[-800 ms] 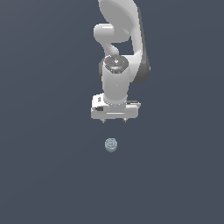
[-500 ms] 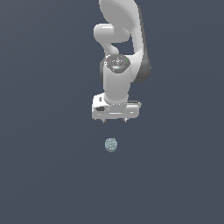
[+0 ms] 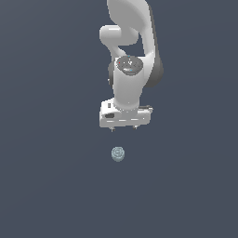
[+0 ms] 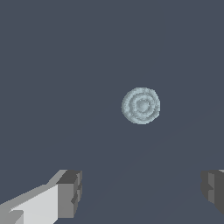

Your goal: Pick up the object and move it to a goal position.

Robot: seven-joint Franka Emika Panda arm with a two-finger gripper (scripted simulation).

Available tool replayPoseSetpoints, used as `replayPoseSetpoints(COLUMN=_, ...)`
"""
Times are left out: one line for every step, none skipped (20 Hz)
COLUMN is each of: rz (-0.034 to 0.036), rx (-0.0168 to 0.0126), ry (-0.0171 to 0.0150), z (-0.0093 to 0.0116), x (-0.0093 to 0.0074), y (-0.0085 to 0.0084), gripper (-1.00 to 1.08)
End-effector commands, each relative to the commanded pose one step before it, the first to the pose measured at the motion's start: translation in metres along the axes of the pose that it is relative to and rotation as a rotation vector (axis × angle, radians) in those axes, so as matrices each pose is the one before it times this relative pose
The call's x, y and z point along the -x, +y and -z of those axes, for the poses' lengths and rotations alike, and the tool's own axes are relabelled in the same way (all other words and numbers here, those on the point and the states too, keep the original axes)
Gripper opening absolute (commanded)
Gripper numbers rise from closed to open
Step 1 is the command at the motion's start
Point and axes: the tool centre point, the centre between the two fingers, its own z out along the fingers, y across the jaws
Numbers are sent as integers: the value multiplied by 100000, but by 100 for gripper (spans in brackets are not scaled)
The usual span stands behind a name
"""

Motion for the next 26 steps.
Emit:
replayPoseSetpoints(rz=516, rx=-21, ry=-76, z=-229, x=-183, y=110, gripper=100)
replayPoseSetpoints(rz=442, rx=-17, ry=-6, z=-144, x=-150, y=56, gripper=100)
replayPoseSetpoints(rz=497, rx=-30, ry=-14, z=-179, x=-176, y=73, gripper=100)
replayPoseSetpoints(rz=550, rx=-45, ry=-21, z=-215, x=-199, y=89, gripper=100)
replayPoseSetpoints(rz=607, rx=-57, ry=-27, z=-249, x=-223, y=108, gripper=100)
replayPoseSetpoints(rz=683, rx=-66, ry=-28, z=-282, x=-247, y=123, gripper=100)
replayPoseSetpoints(rz=774, rx=-73, ry=-27, z=-315, x=-272, y=137, gripper=100)
replayPoseSetpoints(rz=855, rx=-83, ry=-27, z=-351, x=-294, y=154, gripper=100)
replayPoseSetpoints(rz=929, rx=-97, ry=-29, z=-389, x=-314, y=171, gripper=100)
replayPoseSetpoints(rz=999, rx=-111, ry=-29, z=-428, x=-332, y=192, gripper=100)
replayPoseSetpoints(rz=1078, rx=-126, ry=-28, z=-469, x=-349, y=211, gripper=100)
replayPoseSetpoints(rz=1151, rx=-142, ry=-26, z=-511, x=-363, y=233, gripper=100)
replayPoseSetpoints(rz=1141, rx=-149, ry=-22, z=-516, x=-349, y=237, gripper=100)
replayPoseSetpoints(rz=1055, rx=-144, ry=-17, z=-487, x=-313, y=228, gripper=100)
replayPoseSetpoints(rz=974, rx=-139, ry=-12, z=-457, x=-280, y=214, gripper=100)
replayPoseSetpoints(rz=893, rx=-132, ry=-8, z=-425, x=-249, y=200, gripper=100)
replayPoseSetpoints(rz=812, rx=-124, ry=-5, z=-392, x=-220, y=186, gripper=100)
replayPoseSetpoints(rz=732, rx=-115, ry=-2, z=-358, x=-193, y=170, gripper=100)
replayPoseSetpoints(rz=650, rx=-104, ry=0, z=-322, x=-168, y=155, gripper=100)
replayPoseSetpoints(rz=574, rx=-94, ry=2, z=-286, x=-144, y=137, gripper=100)
replayPoseSetpoints(rz=496, rx=-83, ry=2, z=-249, x=-122, y=120, gripper=100)
replayPoseSetpoints(rz=420, rx=-71, ry=3, z=-212, x=-101, y=102, gripper=100)
replayPoseSetpoints(rz=340, rx=-58, ry=3, z=-174, x=-81, y=85, gripper=100)
replayPoseSetpoints(rz=268, rx=-46, ry=3, z=-136, x=-63, y=64, gripper=100)
replayPoseSetpoints(rz=186, rx=-32, ry=2, z=-97, x=-43, y=49, gripper=100)
replayPoseSetpoints(rz=108, rx=-19, ry=1, z=-58, x=-25, y=32, gripper=100)
